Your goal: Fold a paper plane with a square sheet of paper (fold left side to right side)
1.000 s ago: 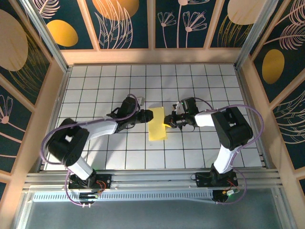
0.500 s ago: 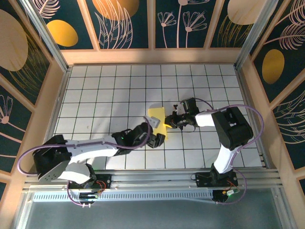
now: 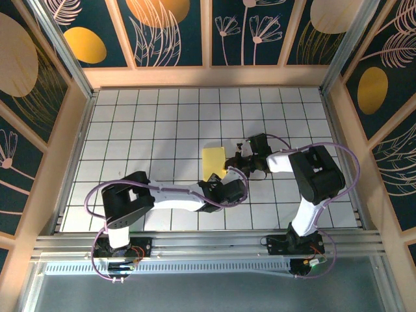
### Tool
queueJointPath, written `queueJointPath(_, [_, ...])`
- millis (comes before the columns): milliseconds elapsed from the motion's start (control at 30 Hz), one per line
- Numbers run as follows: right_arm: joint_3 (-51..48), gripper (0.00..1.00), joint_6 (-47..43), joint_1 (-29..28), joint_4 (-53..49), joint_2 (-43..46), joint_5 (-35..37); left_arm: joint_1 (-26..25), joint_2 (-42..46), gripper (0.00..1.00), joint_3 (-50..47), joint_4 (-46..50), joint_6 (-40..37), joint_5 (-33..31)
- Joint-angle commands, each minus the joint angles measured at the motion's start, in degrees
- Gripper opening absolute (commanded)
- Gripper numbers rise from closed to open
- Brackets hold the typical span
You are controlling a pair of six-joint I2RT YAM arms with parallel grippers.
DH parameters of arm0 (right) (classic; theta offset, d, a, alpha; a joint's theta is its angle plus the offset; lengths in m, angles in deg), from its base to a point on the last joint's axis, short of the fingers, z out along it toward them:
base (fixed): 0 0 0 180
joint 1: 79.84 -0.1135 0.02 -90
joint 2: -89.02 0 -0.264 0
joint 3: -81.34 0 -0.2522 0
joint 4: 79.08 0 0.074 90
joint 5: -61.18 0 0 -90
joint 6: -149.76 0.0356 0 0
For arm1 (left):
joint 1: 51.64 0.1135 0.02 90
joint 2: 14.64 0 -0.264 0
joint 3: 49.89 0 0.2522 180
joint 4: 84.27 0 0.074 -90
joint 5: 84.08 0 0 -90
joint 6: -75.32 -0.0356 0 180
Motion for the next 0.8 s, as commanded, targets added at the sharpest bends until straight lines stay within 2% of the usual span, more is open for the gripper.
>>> queueJointPath(0, [0.6, 0.00, -1.0, 0.4, -0.9, 1.6, -1.3, 0.0, -2.2, 0.81, 2.0, 5.3, -0.6, -5.1])
queueJointPath(67, [0.7, 0.00, -1.1, 0.4, -0.9, 1.6, -1.3, 0.0, -3.1, 0.80, 2.5, 5.9, -0.7, -6.4])
queueJointPath(133, [0.7, 0.00, -1.1, 0.3, -1.0, 1.4, -1.2, 0.1, -3.4, 0.73, 2.8, 6.1, -0.8, -6.9])
queueJointPath(367, [1.0, 0.00, -1.7, 0.3, -2.2, 1.9, -0.8, 0.3, -2.8, 0.30, 3.1, 5.2, -0.5, -7.2])
queueJointPath(567, [1.6, 0.00, -2.8, 0.4, -3.9, 2.9, -0.4, 1.1, -1.3, 0.05, 2.4, 4.7, 0.7, -6.1])
queueJointPath(633, [2.0, 0.04, -3.1, 0.5, -4.3, 3.4, -0.4, 1.7, -0.2, 0.00, 1.5, 3.8, 0.9, -4.6])
queueJointPath(767, [3.0, 0.20, -4.1, 1.4, -5.4, 6.1, 0.2, 3.2, 3.0, 0.00, -0.9, 0.7, 0.9, 0.8])
